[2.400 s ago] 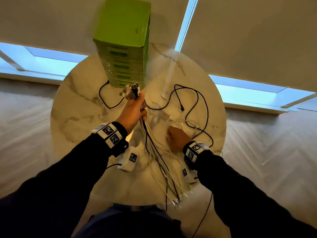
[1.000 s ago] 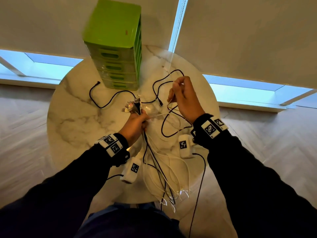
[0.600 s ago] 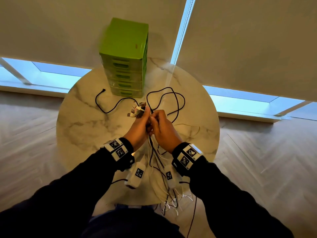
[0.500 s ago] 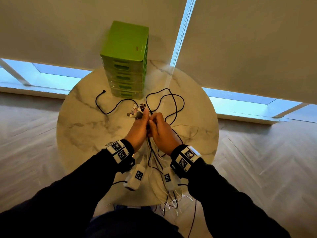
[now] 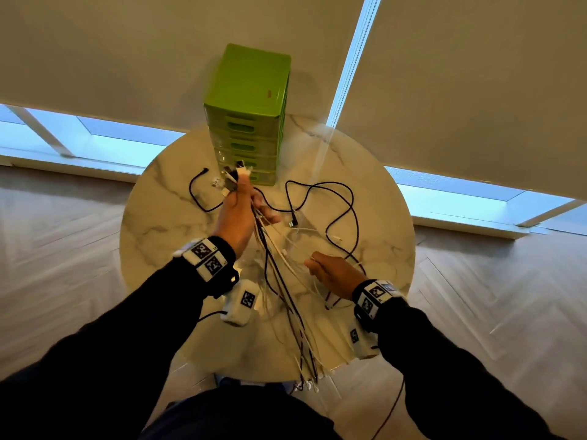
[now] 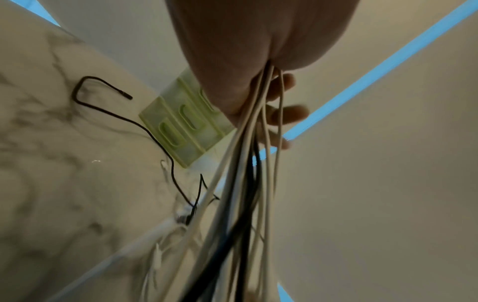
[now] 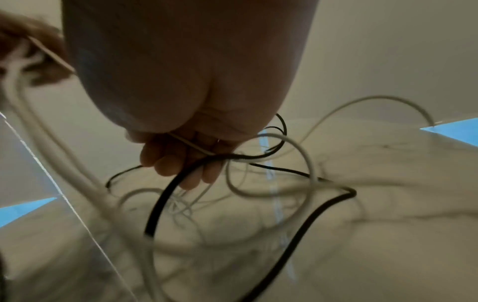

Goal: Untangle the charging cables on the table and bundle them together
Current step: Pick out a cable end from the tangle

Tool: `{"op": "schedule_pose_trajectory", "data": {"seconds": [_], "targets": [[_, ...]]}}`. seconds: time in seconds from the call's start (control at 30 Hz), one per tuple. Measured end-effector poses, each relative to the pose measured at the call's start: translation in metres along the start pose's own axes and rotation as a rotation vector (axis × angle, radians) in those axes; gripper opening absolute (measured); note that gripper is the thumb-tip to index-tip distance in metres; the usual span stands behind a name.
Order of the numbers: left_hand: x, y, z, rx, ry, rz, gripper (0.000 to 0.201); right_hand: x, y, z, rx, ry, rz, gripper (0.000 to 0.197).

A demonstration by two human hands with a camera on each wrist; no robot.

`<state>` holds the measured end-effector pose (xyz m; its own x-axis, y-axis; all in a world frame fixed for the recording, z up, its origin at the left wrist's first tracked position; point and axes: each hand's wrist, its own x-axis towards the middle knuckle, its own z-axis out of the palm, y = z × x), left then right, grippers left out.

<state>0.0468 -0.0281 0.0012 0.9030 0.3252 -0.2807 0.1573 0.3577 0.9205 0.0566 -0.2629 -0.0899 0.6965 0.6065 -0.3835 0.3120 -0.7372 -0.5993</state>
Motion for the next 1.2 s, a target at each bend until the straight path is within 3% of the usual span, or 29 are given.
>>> {"op": "schedule_pose_trajectory", "data": {"seconds": [0.13,0.27,0.43,0.53,0.73,0.9,1.07,1.2], "targets": [[0.019,0.031,-0.027,-0.073,0.114,0.073,0.044,-0.010,0.034,-0.011,-0.044,-0.119,0.091,0.029],[0.024,0.037,-0.045,0.066,0.106,0.123,0.040,-0.001,0.049,-0.026,-0.037,-0.027,0.171,0.036],[0.005,0.004,-0.019,0.261,-0.069,-0.003,0.038,0.024,-0.007,-0.054,0.042,0.218,0.120,0.043],[-0.003,-0.013,0.003,0.268,-0.124,-0.069,0.038,0.030,-0.047,-0.062,0.074,0.209,0.046,0.045],[0.001,-0.028,0.012,0.462,-0.079,-0.119,0.055,0.022,-0.086,-0.045,0.107,0.179,-0.116,0.037],[-0.008,-0.026,0.023,0.347,-0.032,-0.038,0.043,0.019,-0.082,-0.031,0.156,0.068,-0.156,0.031],[-0.009,-0.008,0.017,-0.038,0.099,-0.072,0.032,0.010,-0.045,-0.021,0.204,0.043,-0.149,0.030],[-0.009,-0.004,0.007,-0.037,0.111,-0.019,0.035,0.010,-0.034,-0.020,0.208,0.025,-0.114,0.032]]}}
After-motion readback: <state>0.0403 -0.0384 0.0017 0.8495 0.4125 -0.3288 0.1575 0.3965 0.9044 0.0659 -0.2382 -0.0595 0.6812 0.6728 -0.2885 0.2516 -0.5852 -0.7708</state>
